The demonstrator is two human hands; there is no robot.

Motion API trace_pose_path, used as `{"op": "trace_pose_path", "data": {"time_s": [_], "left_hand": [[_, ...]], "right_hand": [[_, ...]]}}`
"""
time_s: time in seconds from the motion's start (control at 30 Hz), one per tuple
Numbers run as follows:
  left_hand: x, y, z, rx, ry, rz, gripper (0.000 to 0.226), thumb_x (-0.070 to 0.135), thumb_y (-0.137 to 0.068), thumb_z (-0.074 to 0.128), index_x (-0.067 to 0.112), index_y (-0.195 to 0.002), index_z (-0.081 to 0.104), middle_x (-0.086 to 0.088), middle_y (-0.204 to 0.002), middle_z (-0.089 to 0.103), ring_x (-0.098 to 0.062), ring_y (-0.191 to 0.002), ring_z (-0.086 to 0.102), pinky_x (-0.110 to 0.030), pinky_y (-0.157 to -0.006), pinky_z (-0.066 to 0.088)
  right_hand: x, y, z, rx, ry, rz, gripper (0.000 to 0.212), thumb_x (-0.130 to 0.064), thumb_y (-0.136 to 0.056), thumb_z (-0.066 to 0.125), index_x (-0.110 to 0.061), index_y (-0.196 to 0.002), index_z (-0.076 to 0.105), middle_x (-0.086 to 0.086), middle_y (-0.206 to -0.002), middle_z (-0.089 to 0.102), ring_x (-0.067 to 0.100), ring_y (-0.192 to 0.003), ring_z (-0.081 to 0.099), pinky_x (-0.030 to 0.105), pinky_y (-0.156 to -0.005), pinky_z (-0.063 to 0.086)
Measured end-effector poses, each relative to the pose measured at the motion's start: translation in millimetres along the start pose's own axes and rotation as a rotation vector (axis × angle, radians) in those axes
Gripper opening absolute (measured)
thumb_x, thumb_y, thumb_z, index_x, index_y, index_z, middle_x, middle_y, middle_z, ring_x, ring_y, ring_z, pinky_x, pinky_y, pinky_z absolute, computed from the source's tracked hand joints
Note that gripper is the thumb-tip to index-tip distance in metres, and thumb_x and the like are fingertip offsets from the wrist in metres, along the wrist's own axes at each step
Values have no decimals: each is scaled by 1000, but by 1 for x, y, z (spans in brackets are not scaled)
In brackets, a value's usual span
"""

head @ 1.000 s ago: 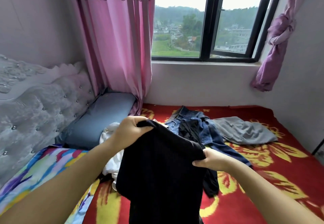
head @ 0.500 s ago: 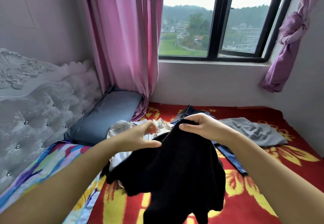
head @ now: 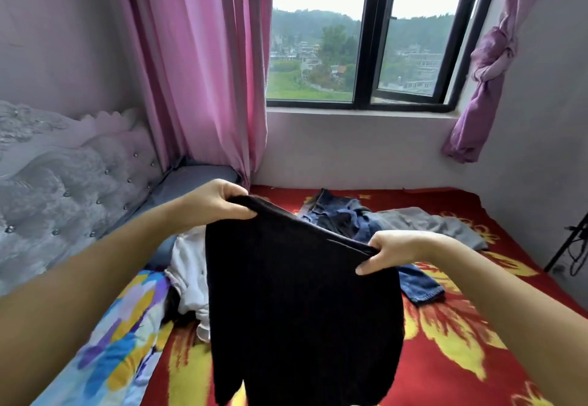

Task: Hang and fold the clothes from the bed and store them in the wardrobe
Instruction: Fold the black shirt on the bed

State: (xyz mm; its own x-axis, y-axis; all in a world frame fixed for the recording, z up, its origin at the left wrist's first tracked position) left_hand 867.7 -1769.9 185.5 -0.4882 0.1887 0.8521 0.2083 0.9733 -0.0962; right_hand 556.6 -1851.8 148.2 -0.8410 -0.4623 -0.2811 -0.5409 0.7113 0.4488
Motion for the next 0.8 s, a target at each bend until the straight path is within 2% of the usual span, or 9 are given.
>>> {"op": "trace_pose_path", "data": {"time_s": [0.07,0.17,0.3,0.4,0.47,0.53,0.6,0.73,0.8], "left_hand": [[-5,5,-10,-46,-303,-13,32,26,-79,73,26,-53,56,15,-49,40,0,-47,35,-14,-46,29],[-2,6,-13,-47,-921,17,45,41,-83,71,24,-53,42,9,-48,37,-11,-51,37,-23,-48,28],[31,4,-28,121,-1258,22,33,57,-83,63,25,-86,56,5,-74,55,-24,-76,59,-29,-59,35],[58,6,-56,243,-1367,-73,32,54,-88,59,22,-86,61,8,-75,57,-20,-78,58,-29,-59,41],[70,13,-74,309,-1421,-77,33,53,-89,57,23,-77,60,10,-74,55,-17,-77,56,-27,-57,37],[76,20,-87,380,-1273,-18,29,51,-88,60,24,-76,58,11,-78,49,-15,-76,52,-27,-58,34],[79,24,-91,425,-969,43,24,41,-86,67,23,-76,56,10,-79,45,-13,-73,51,-25,-59,34],[83,25,-85,462,-261,64,18,12,-87,68,16,-73,57,12,-63,55,-4,-60,53,-23,-59,45],[85,29,-80,421,162,105,14,6,-86,67,19,-84,66,9,-75,70,-9,-74,67,-20,-63,55]], "right_hand": [[6,4,-16,145,206,33,36,-55,-83,65,-22,-73,58,-7,-73,59,12,-69,58,20,-56,39],[-10,5,-50,351,556,26,43,-61,-84,59,-18,-89,65,-1,-90,65,23,-95,62,28,-78,38],[-38,14,-94,582,771,38,38,-56,-89,55,-21,-99,68,0,-103,67,22,-103,61,38,-94,32],[-47,29,-118,988,677,-142,28,-40,-89,60,-16,-100,70,5,-110,60,27,-107,55,40,-93,32],[-46,39,-125,1155,401,-299,26,-24,-82,71,-5,-100,69,12,-119,54,33,-116,48,40,-97,34],[-43,47,-132,1147,54,-312,22,-11,-81,69,-3,-101,64,14,-112,57,32,-106,53,26,-85,41],[-38,49,-135,1067,-161,-229,21,-8,-85,59,-10,-105,53,10,-93,57,27,-81,55,26,-62,39],[-30,59,-131,1139,-298,-262,38,0,-88,45,-14,-124,43,8,-93,56,24,-76,54,28,-63,39],[-27,70,-129,1245,-338,-343,41,2,-88,42,-15,-125,40,2,-85,56,9,-64,55,13,-54,39]]}}
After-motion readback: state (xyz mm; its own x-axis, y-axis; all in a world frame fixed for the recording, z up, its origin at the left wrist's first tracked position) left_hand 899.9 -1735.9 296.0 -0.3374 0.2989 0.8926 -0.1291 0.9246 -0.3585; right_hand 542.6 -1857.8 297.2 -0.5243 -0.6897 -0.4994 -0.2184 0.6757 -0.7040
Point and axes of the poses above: each hand's wrist, its own y-axis away from the middle knuckle, its own z-axis out of the palm, x = y × z, the point moved 2 cm from there along -y, towards the middle knuckle
